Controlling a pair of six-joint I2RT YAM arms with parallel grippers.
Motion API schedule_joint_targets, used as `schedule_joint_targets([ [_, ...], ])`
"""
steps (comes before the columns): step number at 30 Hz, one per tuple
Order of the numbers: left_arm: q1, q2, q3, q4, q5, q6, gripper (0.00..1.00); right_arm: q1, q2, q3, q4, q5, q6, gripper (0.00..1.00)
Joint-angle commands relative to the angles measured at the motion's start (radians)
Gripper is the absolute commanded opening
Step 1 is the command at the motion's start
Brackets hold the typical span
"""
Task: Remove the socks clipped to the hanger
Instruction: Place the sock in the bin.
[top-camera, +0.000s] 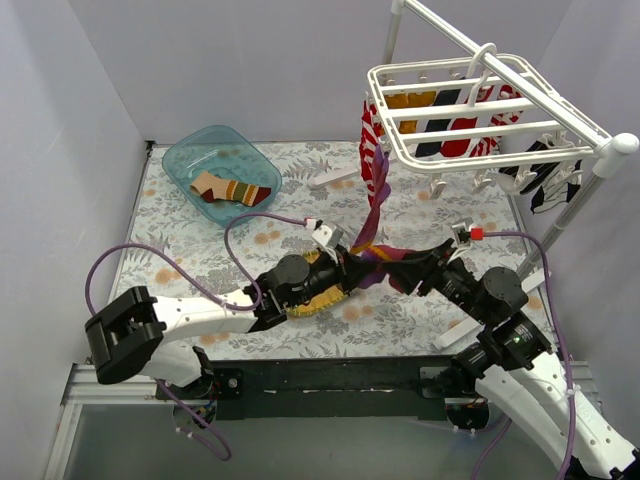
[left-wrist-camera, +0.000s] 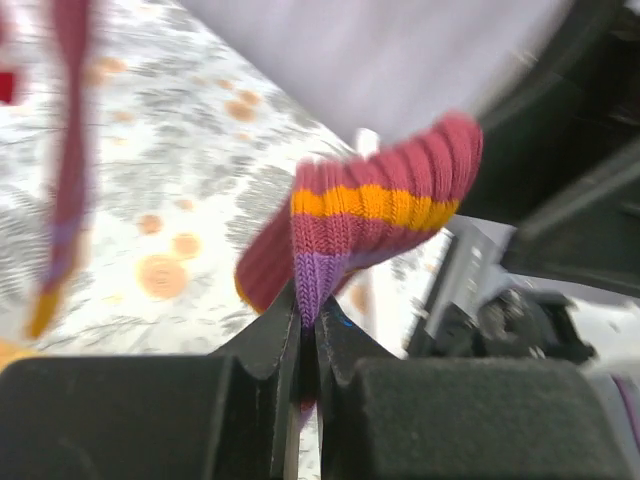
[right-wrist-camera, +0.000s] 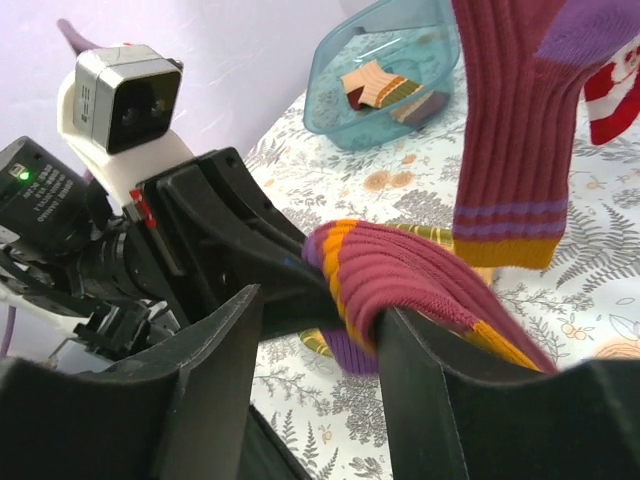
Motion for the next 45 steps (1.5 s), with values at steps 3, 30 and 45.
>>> schedule_joint_targets([
  [3, 0.027, -0.169, 0.033, -0.163, -0.407, -0.007, 0.0, 0.002, -0.051, 0.025, -0.037, 0.099, -0.012, 0.57],
  [30, 0.685, 0.165, 0.591, -0.357, -0.554, 0.144, 0.0, 0.002, -0.079, 0.069, -0.158, 0.147, -0.072, 0.57],
  [45, 0.883, 0.433, 0.768, -0.759, -0.498, -0.118, 0.96, 0.004, -0.086, 0.071, -0.194, 0.153, -0.084, 0.58],
])
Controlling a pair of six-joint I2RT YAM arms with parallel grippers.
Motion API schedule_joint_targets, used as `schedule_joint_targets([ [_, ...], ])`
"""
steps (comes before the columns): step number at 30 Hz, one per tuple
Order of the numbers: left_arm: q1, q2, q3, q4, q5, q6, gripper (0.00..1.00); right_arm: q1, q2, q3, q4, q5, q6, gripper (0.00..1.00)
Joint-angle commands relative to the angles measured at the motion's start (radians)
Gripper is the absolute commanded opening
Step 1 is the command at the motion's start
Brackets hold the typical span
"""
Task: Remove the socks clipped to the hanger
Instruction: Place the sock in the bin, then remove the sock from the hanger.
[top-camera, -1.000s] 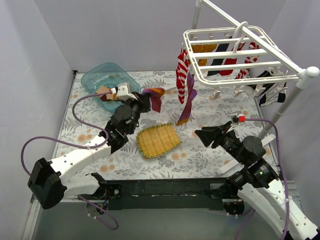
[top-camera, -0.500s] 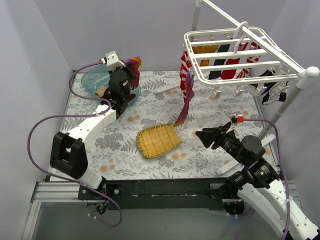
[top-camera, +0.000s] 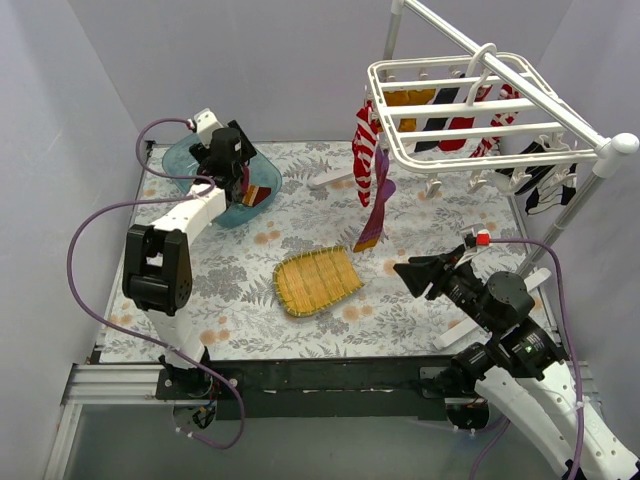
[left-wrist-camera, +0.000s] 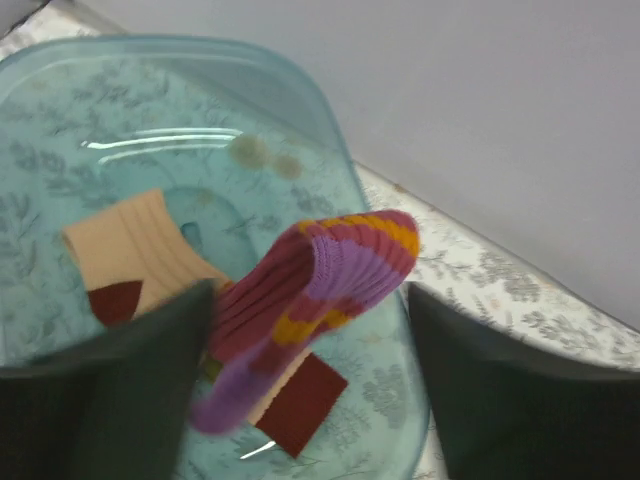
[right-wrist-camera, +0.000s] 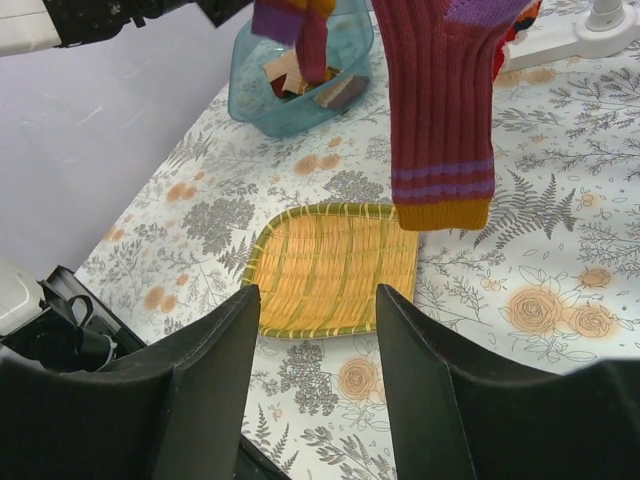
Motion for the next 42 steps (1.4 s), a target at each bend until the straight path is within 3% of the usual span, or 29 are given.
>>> schedule_joint_targets([
  [1, 0.038, 0.024, 0.105, -0.245, 0.02, -0.132, 0.98, 0.002, -0.007, 0.029, 0.018, 0.009, -0.009, 0.58],
  [8, 0.045, -0.065, 0.115, -0.291, 0.092, -0.161, 0.98, 0.002, 0.003, 0.021, 0.031, 0.01, -0.007, 0.64],
  [14, 0.022, -0.205, 0.003, -0.216, 0.384, -0.2, 0.98, 0.002, 0.014, 0.0, 0.069, 0.015, -0.001, 0.66],
  [18, -0.092, -0.283, -0.077, -0.188, 0.472, -0.18, 0.95, 0.002, 0.016, -0.003, 0.075, 0.033, -0.001, 0.66],
  [23, -0.29, -0.392, -0.256, -0.031, 0.559, -0.175, 0.91, 0.002, -0.003, -0.013, 0.051, 0.108, -0.018, 0.67],
  [31, -0.51, -0.404, -0.344, 0.07, 0.553, -0.125, 0.88, 0.002, -0.07, -0.042, 0.041, 0.208, -0.016, 0.69],
  [42, -0.615, -0.26, -0.281, 0.159, 0.54, -0.039, 0.85, 0.002, -0.061, -0.046, 0.046, 0.201, -0.013, 0.69],
])
